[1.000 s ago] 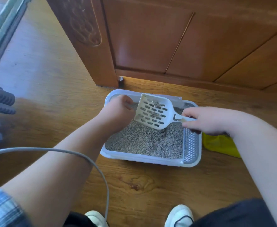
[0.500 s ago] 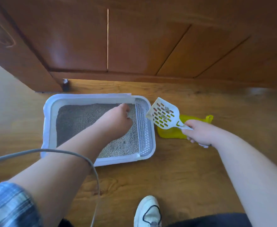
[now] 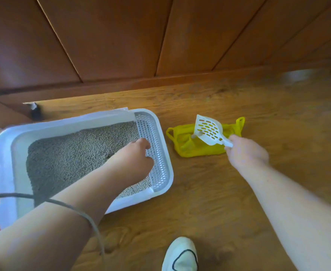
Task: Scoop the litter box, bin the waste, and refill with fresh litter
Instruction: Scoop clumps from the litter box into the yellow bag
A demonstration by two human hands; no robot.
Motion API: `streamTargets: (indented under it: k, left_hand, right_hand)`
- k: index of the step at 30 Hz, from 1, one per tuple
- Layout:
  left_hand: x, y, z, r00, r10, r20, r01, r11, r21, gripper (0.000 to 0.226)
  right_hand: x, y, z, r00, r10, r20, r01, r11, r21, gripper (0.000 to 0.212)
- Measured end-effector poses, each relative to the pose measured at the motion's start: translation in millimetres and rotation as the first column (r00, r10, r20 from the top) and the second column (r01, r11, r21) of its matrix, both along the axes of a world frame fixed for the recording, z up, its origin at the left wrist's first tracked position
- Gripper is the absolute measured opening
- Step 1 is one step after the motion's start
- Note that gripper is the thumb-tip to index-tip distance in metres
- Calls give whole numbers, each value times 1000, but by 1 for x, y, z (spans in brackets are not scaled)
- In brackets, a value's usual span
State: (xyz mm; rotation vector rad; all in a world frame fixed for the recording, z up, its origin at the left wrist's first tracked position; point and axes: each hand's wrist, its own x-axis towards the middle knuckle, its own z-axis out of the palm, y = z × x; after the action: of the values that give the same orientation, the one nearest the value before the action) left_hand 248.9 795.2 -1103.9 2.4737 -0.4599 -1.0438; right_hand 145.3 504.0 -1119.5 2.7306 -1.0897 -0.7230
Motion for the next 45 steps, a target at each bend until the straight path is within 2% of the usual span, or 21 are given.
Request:
streamTargets:
  k: [10,14,18,20,22,25,27,30,33,37,40,45]
  left_hand:
    - [-1,8,-15,994,-109,9,108,990,95,43]
    - [2,17,-14,993,-117,31,113,986,121,46]
    - [9,33,-14,989,-149,6,145,969,201,39]
    - [14,42,-13,990,-144,-4,141,959,244,30]
    - [16,49,-10,987,-162,11,152,950,274,28]
    - [16,63,-4,986,-158,52,139,953,271,34]
    - [19,79,-2,988,-143,65,120,952,281,37]
    - [29,110,0,992,-83,91,50,945,324,42]
    - [35,139,2,992,-21,122,-27,923,383,47]
    - [32,169,5,990,11,142,-67,915,399,54]
    - [32,195,8,983,10,186,-87,907,411,56]
    - [25,219,10,984,75,163,-138,894,425,53]
  right_hand:
    - [-27,-7,-19,986,76,151,-57,991,-125,8]
    - [-31,-3,-10,986,63,158,-47,994,-103,10]
    - [-17,20,11,973,-31,230,8,995,99,18]
    - [-1,38,24,986,-26,167,-11,976,218,19]
    - [17,58,34,997,42,71,-63,943,328,22]
    - [44,90,46,988,147,37,-147,872,467,27]
    - [59,112,57,972,234,2,-201,833,515,27]
    - [80,145,68,919,368,-140,-239,804,544,33]
    - [91,176,59,847,450,-282,-296,841,452,40]
    - [98,212,40,802,509,-313,-457,860,229,17]
    - [108,235,39,766,532,-361,-508,845,167,5]
    - [123,248,37,721,546,-427,-542,828,143,4]
